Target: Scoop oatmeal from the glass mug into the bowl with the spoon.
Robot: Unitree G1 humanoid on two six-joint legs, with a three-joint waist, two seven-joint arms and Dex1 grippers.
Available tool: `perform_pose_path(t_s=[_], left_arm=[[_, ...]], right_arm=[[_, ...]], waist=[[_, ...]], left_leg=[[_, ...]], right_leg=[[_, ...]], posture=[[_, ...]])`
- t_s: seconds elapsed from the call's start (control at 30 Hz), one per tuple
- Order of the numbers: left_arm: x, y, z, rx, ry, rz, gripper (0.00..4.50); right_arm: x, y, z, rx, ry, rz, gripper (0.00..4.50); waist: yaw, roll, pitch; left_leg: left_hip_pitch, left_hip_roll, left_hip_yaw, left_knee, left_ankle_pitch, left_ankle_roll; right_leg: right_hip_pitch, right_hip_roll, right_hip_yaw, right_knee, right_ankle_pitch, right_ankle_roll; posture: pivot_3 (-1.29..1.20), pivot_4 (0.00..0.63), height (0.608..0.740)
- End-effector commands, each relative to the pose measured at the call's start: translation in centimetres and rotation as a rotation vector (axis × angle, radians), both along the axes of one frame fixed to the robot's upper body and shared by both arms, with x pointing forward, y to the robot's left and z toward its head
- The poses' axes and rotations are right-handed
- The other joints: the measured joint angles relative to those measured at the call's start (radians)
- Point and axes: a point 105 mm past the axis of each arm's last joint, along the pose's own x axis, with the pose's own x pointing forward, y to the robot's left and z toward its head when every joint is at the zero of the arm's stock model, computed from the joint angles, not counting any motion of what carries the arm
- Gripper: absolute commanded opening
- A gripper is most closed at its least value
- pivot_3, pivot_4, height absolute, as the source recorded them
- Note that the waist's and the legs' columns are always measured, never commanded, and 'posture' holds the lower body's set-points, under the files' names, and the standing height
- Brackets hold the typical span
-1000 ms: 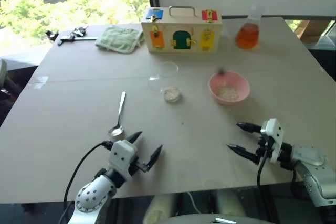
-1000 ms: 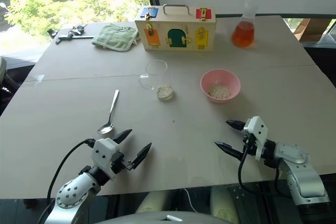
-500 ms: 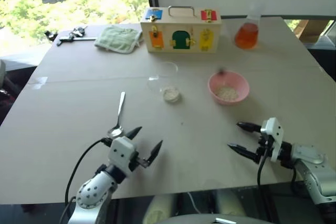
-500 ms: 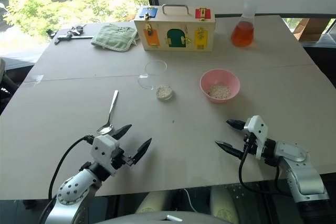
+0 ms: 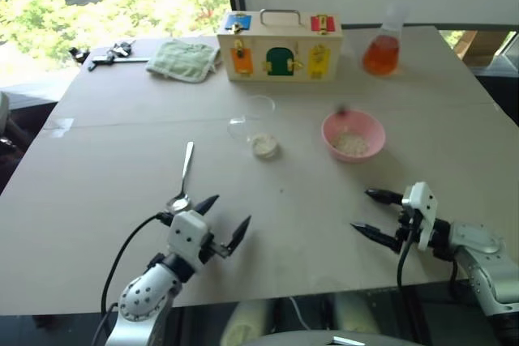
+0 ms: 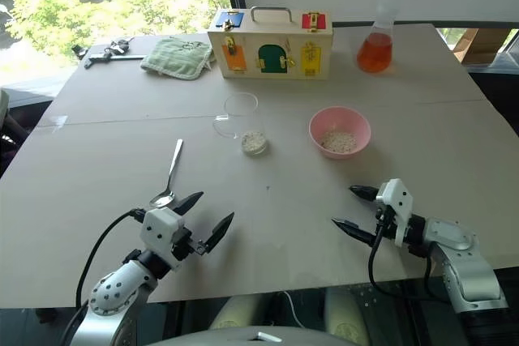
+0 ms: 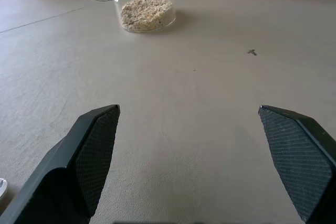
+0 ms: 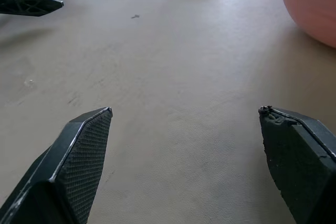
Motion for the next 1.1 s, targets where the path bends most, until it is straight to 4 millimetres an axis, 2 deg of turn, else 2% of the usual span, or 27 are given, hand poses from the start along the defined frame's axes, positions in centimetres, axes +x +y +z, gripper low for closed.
perform_pose_path(t_s=[0.03,0.2,0.3,0.43,0.5,0.67,0.8,1.03,1.1], left_arm=[[1.0,0.6,3.3,-0.070,-0.101,0.099,4.48],[2.9,1.9,7.5,-0.160,-0.179,0.311,4.48],[4.0,3.9,8.1,-0.132,-0.132,0.434,4.48],[4.9,7.9,7.3,-0.043,0.039,0.596,4.48],[5.0,8.8,6.5,-0.016,0.132,0.610,4.48],[5.2,8.0,4.2,0.014,0.295,0.535,4.48],[5.2,6.5,1.8,0.000,0.428,0.466,4.48],[5.4,8.3,0.9,0.004,0.467,0.547,4.48],[5.5,8.4,0.8,-0.005,0.472,0.554,3.97]], right_arm=[[-0.4,1.5,2.5,0.030,-0.048,0.097,4.50],[-0.9,3.9,5.2,0.079,-0.057,0.202,4.50],[-1.4,5.2,6.4,0.084,-0.063,0.275,4.50],[-1.6,6.3,8.3,0.081,-0.096,0.350,4.50],[-1.5,6.6,8.8,0.073,-0.116,0.369,4.50],[-1.5,7.0,9.3,0.078,-0.125,0.372,4.50],[-1.9,7.3,9.2,0.075,-0.127,0.375,4.50],[-1.7,7.0,9.4,0.077,-0.137,0.341,4.50],[-1.7,7.1,9.3,0.077,-0.137,0.342,4.50]], waist=[[0.000,0.000,0.000],[0.001,-0.001,0.000],[0.001,-0.001,0.000],[-0.001,-0.002,0.001],[-0.001,-0.003,0.002],[0.003,-0.005,0.003],[0.002,-0.005,0.003],[0.002,-0.004,0.002],[0.002,-0.003,0.001]], left_leg=[[0.000,0.000,0.000,0.000,0.000,0.000],[-0.001,0.000,-0.001,0.004,0.000,0.000],[-0.002,0.000,-0.002,0.007,0.000,0.000],[-0.002,0.000,-0.002,0.008,0.001,-0.002],[-0.002,0.000,-0.002,0.009,0.002,-0.003],[-0.003,-0.001,-0.003,0.009,0.002,-0.003],[-0.003,-0.001,-0.003,0.009,0.001,-0.003],[-0.002,-0.001,-0.003,0.009,0.001,-0.003],[-0.001,-0.001,-0.003,0.009,0.001,-0.003]], right_leg=[[0.000,0.000,0.000,0.000,0.000,0.000],[0.000,0.000,-0.001,0.002,0.000,0.000],[0.000,0.001,-0.002,0.004,0.000,0.000],[0.000,0.002,-0.002,0.004,0.000,0.000],[0.000,0.002,-0.002,0.005,0.000,0.000],[-0.001,0.000,-0.003,0.004,0.000,0.000],[-0.001,0.000,-0.003,0.004,0.000,0.000],[0.000,0.000,-0.002,0.005,0.000,0.000],[0.000,0.000,-0.003,0.005,0.000,0.000]], posture=[[0.00,0.150,0.740],[0.00,0.150,0.740],[0.00,0.150,0.740],[0.00,0.150,0.740],[0.00,0.150,0.740],[0.00,0.150,0.740],[0.00,0.150,0.740],[0.00,0.150,0.740],[0.00,0.150,0.740]])
